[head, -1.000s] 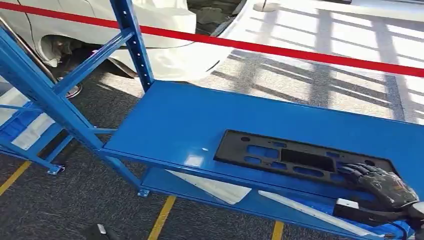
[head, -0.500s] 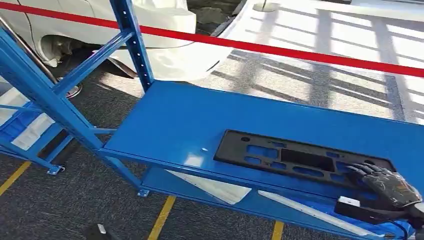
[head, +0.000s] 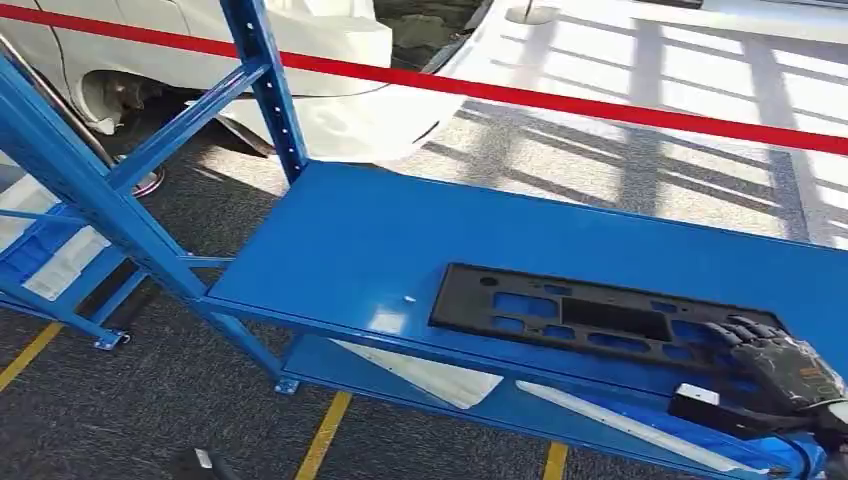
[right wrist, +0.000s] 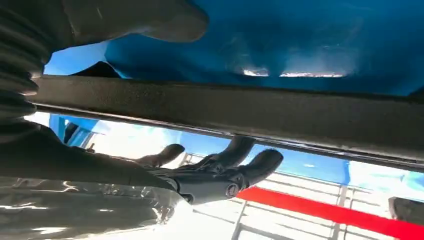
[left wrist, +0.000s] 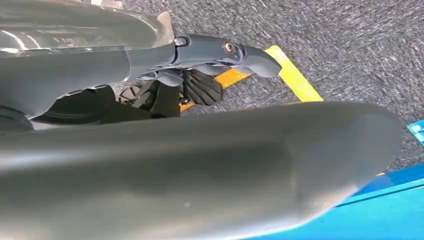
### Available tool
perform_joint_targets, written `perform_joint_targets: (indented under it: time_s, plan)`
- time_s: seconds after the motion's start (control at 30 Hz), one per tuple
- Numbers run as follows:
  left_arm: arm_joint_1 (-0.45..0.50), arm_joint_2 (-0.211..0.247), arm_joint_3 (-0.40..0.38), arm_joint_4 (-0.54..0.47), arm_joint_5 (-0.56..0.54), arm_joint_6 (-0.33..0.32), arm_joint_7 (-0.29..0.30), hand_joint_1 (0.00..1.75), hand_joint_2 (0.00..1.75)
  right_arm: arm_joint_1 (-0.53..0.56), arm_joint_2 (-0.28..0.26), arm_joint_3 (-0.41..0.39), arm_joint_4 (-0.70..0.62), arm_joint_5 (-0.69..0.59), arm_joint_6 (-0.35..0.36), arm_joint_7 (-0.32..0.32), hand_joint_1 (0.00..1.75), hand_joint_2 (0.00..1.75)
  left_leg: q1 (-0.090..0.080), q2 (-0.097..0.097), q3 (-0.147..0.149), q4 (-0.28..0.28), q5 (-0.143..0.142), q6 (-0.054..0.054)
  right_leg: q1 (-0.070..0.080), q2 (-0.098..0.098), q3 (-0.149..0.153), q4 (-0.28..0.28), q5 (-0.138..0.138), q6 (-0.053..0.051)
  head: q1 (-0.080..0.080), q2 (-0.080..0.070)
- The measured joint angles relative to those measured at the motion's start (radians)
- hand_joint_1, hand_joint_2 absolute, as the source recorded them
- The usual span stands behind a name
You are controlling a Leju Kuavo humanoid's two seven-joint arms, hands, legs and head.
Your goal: Take the parts from the cabinet and place them on the table.
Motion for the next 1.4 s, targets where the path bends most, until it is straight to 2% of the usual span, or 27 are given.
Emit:
perform_joint_targets:
  time_s: [0.5, 0.57, 0.63, 0.67, 0.73, 0.77, 1.4]
  plan:
    - [0.000, 0.000, -0.019, 0.000, 0.000, 0.000, 0.005, 0.00, 0.00, -0.025, 0.058, -0.022, 0.072, 0.070, -0.077, 0.010, 0.42, 1.75, 0.000, 0.000, 0.001, 0.000, 0.000, 0.000, 0.000, 0.000, 0.001, 0.000, 0.000, 0.000, 0.000, 0.000]
    - [0.001, 0.000, -0.021, 0.000, 0.000, 0.000, 0.006, 0.00, 0.00, -0.028, 0.066, -0.027, 0.084, 0.073, -0.089, 0.011, 0.52, 1.75, 0.000, 0.000, 0.001, 0.000, 0.000, 0.000, 0.000, 0.000, 0.001, 0.000, 0.000, 0.000, 0.000, 0.000]
    - [0.001, 0.000, -0.023, 0.000, 0.000, 0.000, 0.006, 0.00, 0.00, -0.030, 0.074, -0.032, 0.097, 0.074, -0.094, 0.011, 0.54, 1.75, 0.000, 0.000, 0.001, 0.000, 0.000, 0.000, 0.000, 0.000, 0.001, 0.000, 0.000, 0.000, 0.000, 0.000]
    - [0.000, 0.000, -0.023, 0.000, 0.000, 0.000, 0.006, 0.00, 0.00, -0.031, 0.076, -0.036, 0.101, 0.074, -0.094, 0.011, 0.82, 1.75, 0.000, 0.000, 0.001, 0.000, 0.000, 0.000, 0.000, 0.000, 0.001, 0.000, 0.000, 0.000, 0.000, 0.000]
    - [0.000, 0.000, -0.023, 0.000, 0.000, 0.000, 0.008, 0.00, 0.00, -0.033, 0.081, -0.038, 0.110, 0.074, -0.095, 0.010, 1.55, 1.75, 0.000, 0.000, 0.001, 0.000, 0.000, 0.000, 0.000, 0.000, 0.001, 0.000, 0.000, 0.000, 0.000, 0.000]
    - [0.000, 0.000, -0.024, 0.000, 0.000, 0.000, 0.009, 0.00, 0.00, -0.035, 0.084, -0.040, 0.116, 0.074, -0.096, 0.007, 1.75, 1.75, 0.000, 0.000, 0.001, 0.000, 0.000, 0.000, 0.000, 0.000, 0.001, 0.000, 0.000, 0.000, 0.000, 0.000]
    - [0.000, 0.000, -0.024, 0.000, 0.000, 0.000, 0.014, 0.00, 0.00, -0.052, 0.107, -0.078, 0.138, 0.052, -0.117, -0.029, 1.75, 1.75, 0.000, -0.001, 0.003, 0.000, 0.000, 0.000, 0.000, -0.001, 0.002, 0.000, 0.000, 0.000, 0.000, 0.000]
